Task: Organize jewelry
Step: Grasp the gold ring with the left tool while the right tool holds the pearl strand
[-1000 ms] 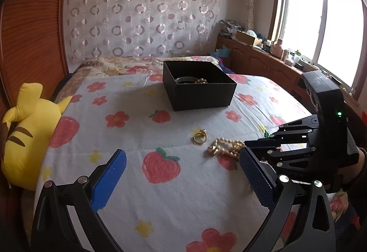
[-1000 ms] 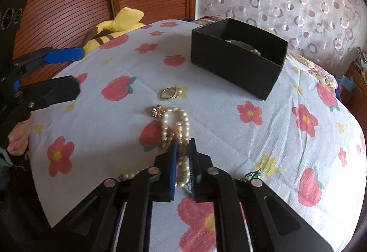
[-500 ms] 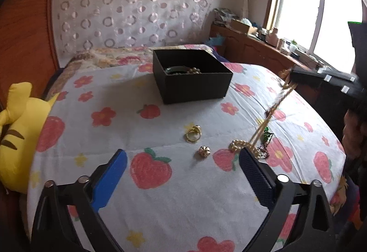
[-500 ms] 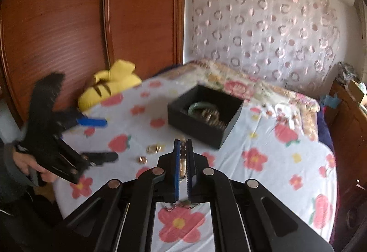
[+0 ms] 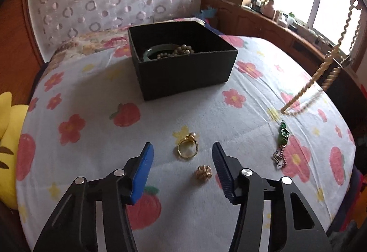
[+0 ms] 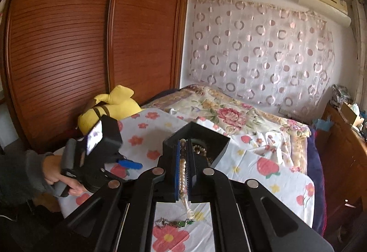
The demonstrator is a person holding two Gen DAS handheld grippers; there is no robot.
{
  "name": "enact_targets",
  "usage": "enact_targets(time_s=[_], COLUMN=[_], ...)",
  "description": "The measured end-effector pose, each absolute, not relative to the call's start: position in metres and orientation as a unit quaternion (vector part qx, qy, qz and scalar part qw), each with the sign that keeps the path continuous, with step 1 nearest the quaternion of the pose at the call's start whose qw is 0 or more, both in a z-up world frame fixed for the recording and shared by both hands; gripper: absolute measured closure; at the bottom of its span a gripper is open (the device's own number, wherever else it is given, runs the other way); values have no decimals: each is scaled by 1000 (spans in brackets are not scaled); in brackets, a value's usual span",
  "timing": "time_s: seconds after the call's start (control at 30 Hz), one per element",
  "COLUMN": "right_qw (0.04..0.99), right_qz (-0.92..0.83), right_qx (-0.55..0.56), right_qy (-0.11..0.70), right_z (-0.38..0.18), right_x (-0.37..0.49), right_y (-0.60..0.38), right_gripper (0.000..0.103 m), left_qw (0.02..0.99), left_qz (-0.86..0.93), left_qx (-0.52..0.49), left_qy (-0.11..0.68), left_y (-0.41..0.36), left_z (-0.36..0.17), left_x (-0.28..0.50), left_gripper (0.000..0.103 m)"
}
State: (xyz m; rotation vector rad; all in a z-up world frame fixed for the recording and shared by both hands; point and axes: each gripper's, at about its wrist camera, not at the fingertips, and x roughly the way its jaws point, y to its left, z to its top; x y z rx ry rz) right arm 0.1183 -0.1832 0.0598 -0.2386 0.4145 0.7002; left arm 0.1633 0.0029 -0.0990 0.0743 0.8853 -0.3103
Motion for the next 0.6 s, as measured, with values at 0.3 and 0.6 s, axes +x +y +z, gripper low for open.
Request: enact_targets(time_s=[0.3, 0.6], right_qw=[915, 920], right_qz=[333, 318], right_qx=[-115, -121], right_qy=[199, 193], right_z=[64, 72], right_x=[123, 141], right_y=[-190, -185], right_gripper=[98, 98], left_qw=[888, 909], left_qz=[-160, -148], left_qx=[54, 45], left_qy=[427, 387], left_y=[-4, 3], left_z=[-100, -69], left_x=[167, 164], left_gripper=[84, 84])
